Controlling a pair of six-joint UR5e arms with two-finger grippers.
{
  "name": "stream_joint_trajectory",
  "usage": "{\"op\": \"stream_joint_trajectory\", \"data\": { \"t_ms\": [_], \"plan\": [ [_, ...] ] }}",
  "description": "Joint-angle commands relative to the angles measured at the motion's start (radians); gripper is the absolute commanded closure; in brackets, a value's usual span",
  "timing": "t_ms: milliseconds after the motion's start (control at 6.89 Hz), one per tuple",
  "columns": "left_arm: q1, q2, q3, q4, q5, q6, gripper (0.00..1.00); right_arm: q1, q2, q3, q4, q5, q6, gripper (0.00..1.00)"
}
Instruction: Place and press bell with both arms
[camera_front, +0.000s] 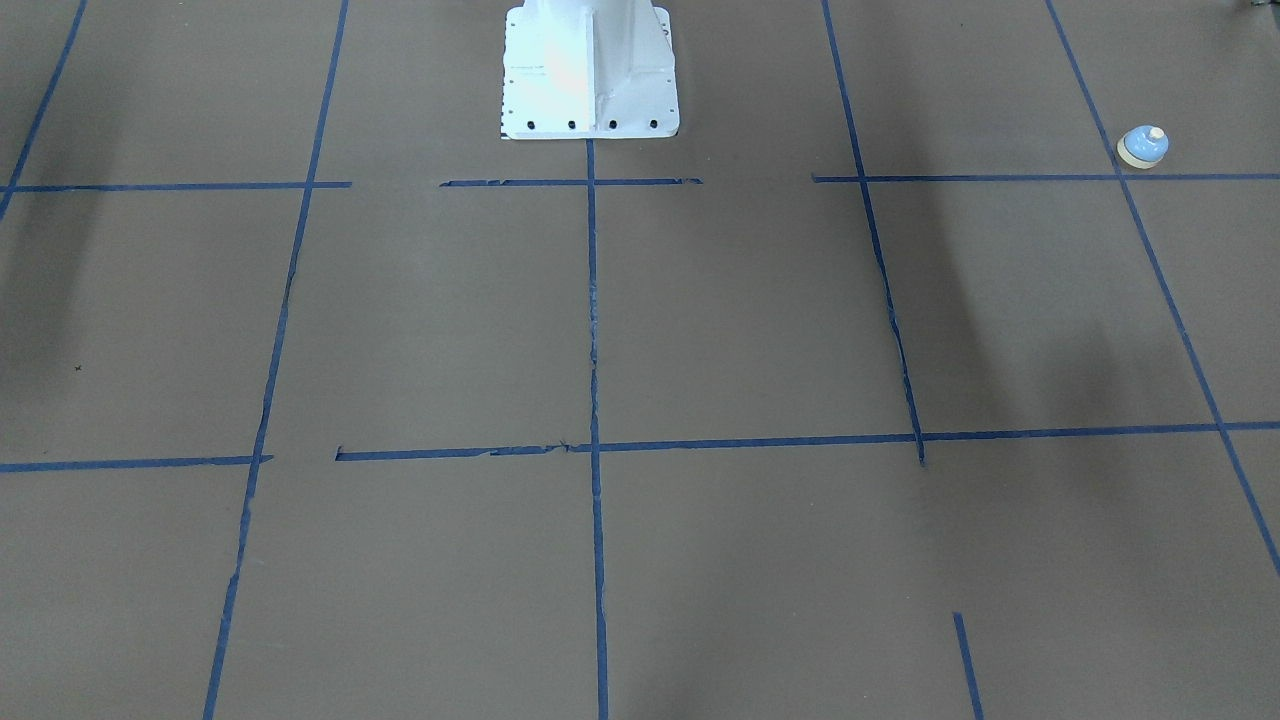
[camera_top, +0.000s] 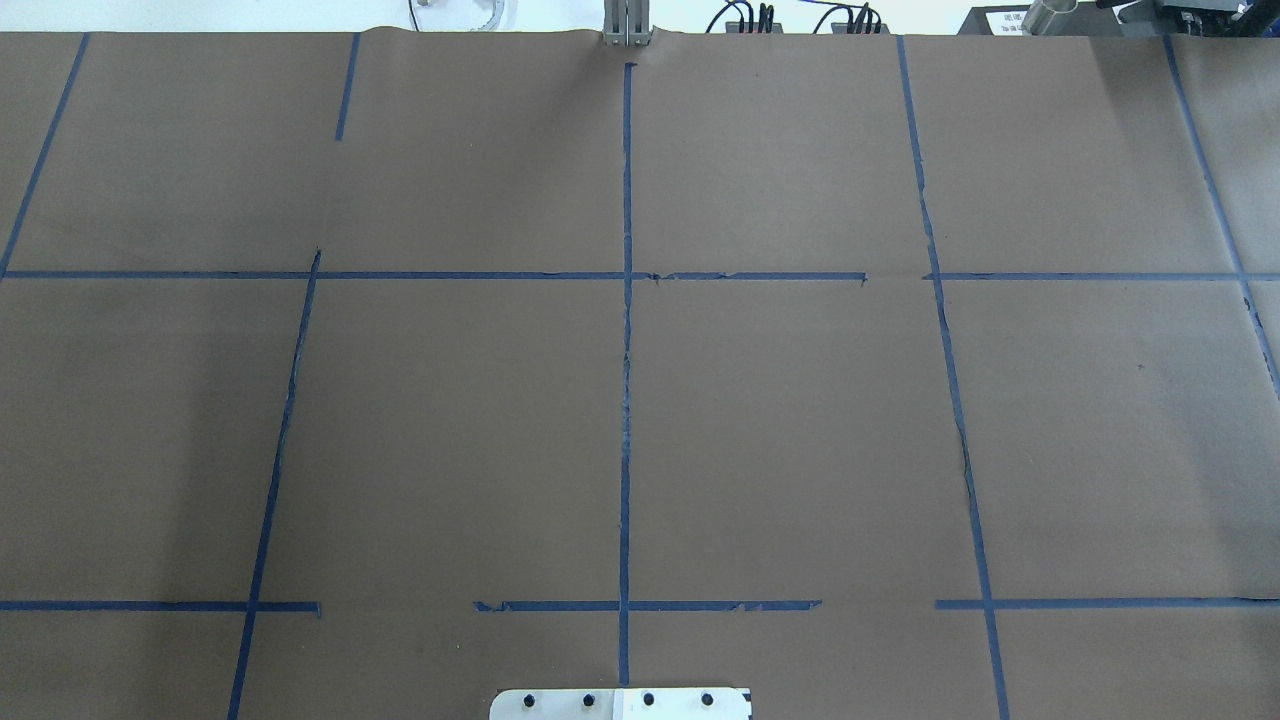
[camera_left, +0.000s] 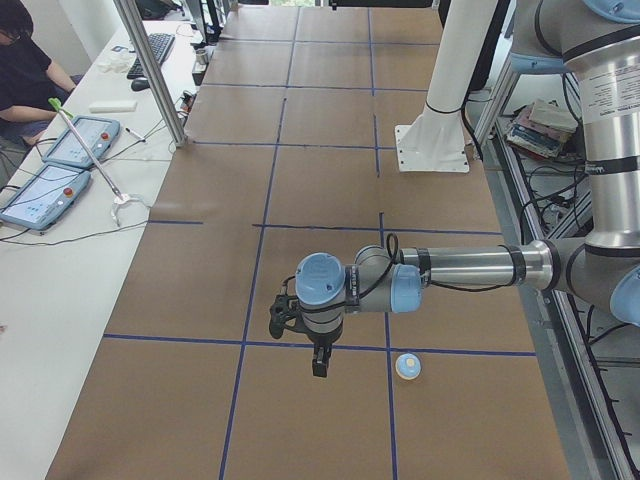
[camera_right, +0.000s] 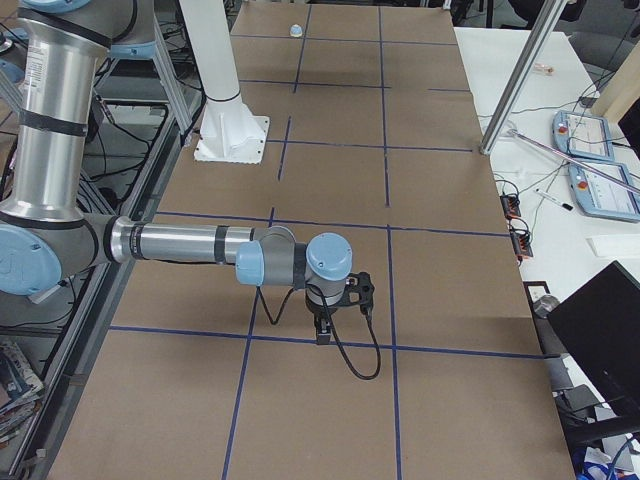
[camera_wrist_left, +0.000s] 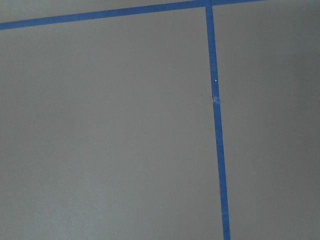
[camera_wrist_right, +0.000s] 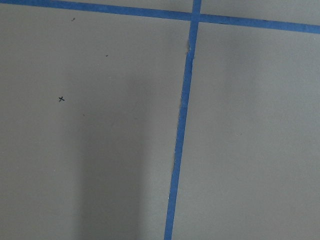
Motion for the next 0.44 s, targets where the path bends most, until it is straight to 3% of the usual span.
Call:
{"op": "stream_joint_trajectory", "data": {
  "t_ms": [0, 290],
  "plan": [
    [0.0, 0.0, -0.007, -0.001, -0.005, 0.002, 0.0, 0.002, -0.001, 0.013, 0.0, 0.0, 0.001, 0.0],
    [0.002, -0.009, -0.063, 0.001, 0.004, 0.0, 0.0, 0.002, 0.002, 0.014, 0.0, 0.0, 0.005, 0.0]
  ]
}}
